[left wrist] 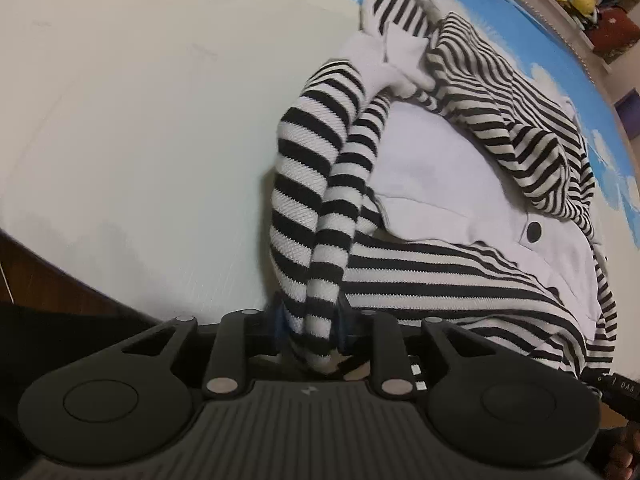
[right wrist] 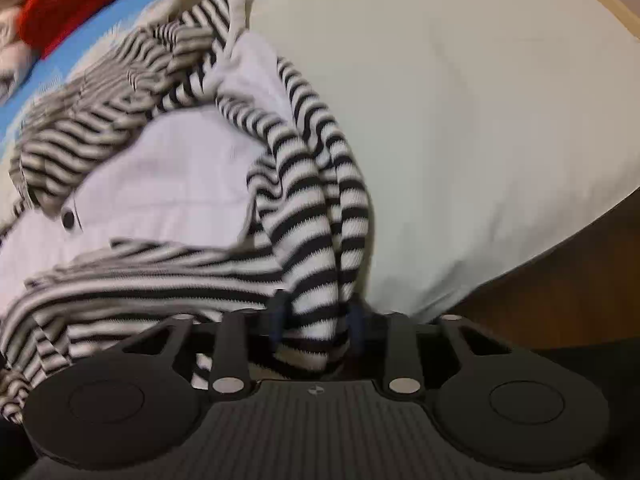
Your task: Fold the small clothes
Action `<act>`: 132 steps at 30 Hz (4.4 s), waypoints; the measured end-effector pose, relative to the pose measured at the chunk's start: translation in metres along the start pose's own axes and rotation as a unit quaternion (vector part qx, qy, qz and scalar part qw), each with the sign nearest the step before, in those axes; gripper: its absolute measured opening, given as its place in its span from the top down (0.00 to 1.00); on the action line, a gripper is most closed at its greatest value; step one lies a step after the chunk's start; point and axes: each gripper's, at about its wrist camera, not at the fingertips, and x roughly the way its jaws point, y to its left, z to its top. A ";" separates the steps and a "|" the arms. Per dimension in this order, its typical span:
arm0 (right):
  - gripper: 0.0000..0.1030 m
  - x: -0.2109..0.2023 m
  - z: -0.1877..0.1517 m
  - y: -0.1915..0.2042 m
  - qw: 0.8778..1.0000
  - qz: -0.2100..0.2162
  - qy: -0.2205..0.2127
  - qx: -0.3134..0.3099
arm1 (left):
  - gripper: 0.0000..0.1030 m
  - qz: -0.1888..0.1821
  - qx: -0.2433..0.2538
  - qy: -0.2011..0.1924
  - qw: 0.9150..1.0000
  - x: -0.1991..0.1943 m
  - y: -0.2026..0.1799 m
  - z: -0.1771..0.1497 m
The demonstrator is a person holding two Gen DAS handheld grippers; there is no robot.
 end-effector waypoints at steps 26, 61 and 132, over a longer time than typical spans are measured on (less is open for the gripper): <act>0.79 -0.001 -0.007 0.006 0.999 0.006 -0.004 -0.034 | 0.83 0.002 0.038 -0.002 0.999 -0.004 -0.007 -0.006; 0.89 -0.095 -0.001 -0.011 0.975 0.106 -0.193 -0.017 | 0.94 -0.031 0.098 -0.121 0.987 -0.093 -0.028 -0.002; 0.83 0.045 0.239 0.035 0.986 0.139 -0.087 0.017 | 0.90 -0.137 0.149 -0.041 0.978 0.027 -0.125 0.242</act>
